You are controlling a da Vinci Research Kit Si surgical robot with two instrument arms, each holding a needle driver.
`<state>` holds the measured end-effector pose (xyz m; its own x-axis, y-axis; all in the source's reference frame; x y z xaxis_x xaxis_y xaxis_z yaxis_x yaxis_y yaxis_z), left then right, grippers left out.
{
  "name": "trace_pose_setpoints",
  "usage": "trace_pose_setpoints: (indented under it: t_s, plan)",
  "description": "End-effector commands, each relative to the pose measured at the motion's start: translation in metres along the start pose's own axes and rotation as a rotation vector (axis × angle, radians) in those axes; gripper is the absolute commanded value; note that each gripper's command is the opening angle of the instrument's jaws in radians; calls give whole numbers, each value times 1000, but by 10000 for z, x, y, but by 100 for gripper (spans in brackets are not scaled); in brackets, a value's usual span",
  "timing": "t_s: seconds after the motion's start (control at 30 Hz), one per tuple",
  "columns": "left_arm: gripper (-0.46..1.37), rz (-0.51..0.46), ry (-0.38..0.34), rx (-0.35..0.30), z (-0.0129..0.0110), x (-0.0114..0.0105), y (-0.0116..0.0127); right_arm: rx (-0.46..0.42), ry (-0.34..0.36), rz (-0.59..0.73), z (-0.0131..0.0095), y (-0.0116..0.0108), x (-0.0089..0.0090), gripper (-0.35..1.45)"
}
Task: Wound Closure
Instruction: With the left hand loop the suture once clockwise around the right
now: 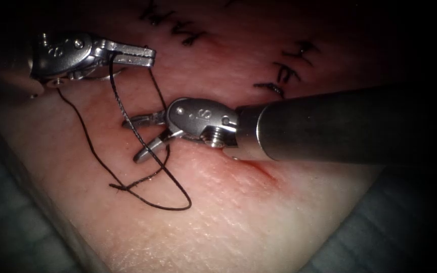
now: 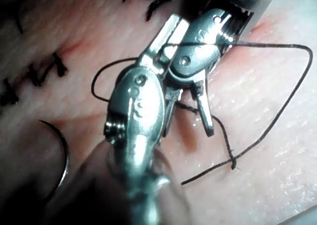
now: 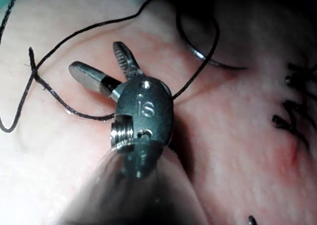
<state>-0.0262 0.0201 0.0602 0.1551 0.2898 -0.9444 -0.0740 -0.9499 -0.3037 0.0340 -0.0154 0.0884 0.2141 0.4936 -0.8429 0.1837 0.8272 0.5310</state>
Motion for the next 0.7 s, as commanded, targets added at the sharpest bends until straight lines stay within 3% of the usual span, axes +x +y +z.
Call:
trace_pose_setpoints:
  t_s: [0.03,0.4,0.7]
  plan:
    - [-35,-10,11,-10,2,1,8,-13,15,2,2,-2,-1,69]
    - [-35,-85,86,-7,8,-8,52,-120,112,23,7,2,-2,45]
    - [-35,-173,106,-18,10,-26,77,-177,196,49,2,15,16,40]
